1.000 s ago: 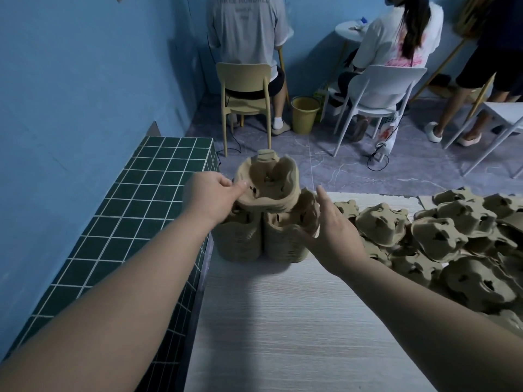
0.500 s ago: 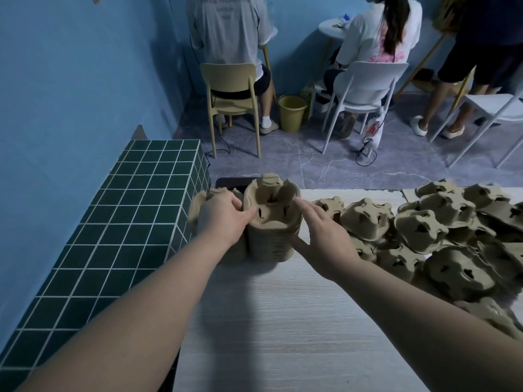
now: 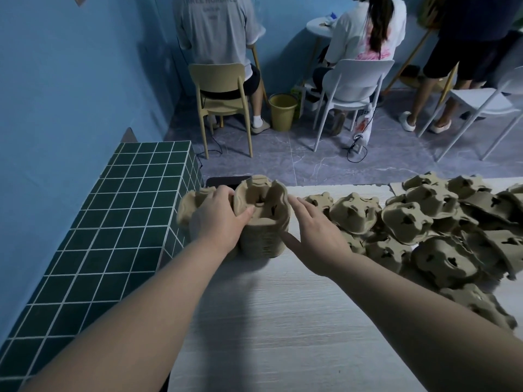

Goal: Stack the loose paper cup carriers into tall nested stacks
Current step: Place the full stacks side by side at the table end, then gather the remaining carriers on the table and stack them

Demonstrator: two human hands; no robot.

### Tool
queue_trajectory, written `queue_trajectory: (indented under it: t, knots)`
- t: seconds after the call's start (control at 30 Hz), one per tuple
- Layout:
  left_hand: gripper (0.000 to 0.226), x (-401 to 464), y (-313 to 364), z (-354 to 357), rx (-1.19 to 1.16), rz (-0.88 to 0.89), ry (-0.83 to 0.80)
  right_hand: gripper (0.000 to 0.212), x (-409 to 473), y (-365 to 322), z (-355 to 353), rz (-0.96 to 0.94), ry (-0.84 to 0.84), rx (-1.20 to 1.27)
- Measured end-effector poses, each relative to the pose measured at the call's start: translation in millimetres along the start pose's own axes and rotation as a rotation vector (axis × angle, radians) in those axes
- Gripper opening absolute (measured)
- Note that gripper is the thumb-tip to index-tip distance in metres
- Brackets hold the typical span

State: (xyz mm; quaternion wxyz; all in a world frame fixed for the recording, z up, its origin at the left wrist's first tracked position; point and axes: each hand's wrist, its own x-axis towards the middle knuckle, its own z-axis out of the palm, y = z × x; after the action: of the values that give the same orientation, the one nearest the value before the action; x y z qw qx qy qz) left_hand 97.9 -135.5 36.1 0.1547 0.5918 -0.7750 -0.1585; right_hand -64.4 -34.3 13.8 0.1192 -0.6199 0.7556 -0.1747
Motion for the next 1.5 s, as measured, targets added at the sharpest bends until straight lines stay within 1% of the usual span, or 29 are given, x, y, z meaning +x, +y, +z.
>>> queue_trajectory:
  t: [0.1, 0.23, 0.33, 0.57, 0.9, 0.93, 1.07, 1.17, 1.33, 1.43, 1.5]
  knots:
    - [0.051, -12.6, 12.9, -1.0, -0.032, 0.13, 0.02, 0.074, -14.9, 11.8, -3.7, 0.044, 0.018, 0.016]
    - [0.053, -29.8, 40.8, 7.2, -0.077, 0.312, 0.017, 0.071, -38.9, 33.5, -14.7, 0.146, 0.037, -0.008]
    - [0.059, -45.0, 62.9, 24.7, -0.097, 0.39, -0.067, 0.067, -61.1, 57.8, -22.7, 0.205, 0.039, -0.028]
    - [0.067, -87.2, 120.4, 83.8, -0.061, 0.463, -0.266, 0.067, -115.4, 143.5, -37.6, 0.365, 0.046, -0.054]
    - [0.07, -147.3, 240.1, 182.4, -0.078, 0.409, -0.37, 0.074, -190.5, 289.6, -73.3, 0.44, -0.023, -0.026]
    - [0.072, -150.0, 251.5, 191.4, -0.071, 0.394, -0.375, 0.073, -195.0, 299.8, -75.5, 0.438, -0.028, -0.007]
    - [0.077, -156.7, 287.6, 217.5, -0.054, 0.321, -0.414, 0.056, -205.8, 330.6, -78.8, 0.442, -0.045, 0.048]
    - [0.072, -160.4, 304.3, 231.7, -0.04, 0.27, -0.435, 0.056, -211.2, 351.8, -81.0, 0.468, -0.074, 0.075]
    - [0.049, -165.5, 317.5, 243.9, -0.018, 0.176, -0.39, 0.046, -224.0, 377.4, -84.6, 0.488, -0.027, 0.124]
    - [0.049, -166.1, 318.4, 248.9, -0.025, 0.127, -0.381, 0.056, -233.0, 382.0, -83.5, 0.488, -0.068, 0.186]
    - [0.048, -164.5, 317.4, 253.0, -0.02, 0.105, -0.379, 0.06, -235.4, 383.7, -82.1, 0.52, -0.077, 0.201]
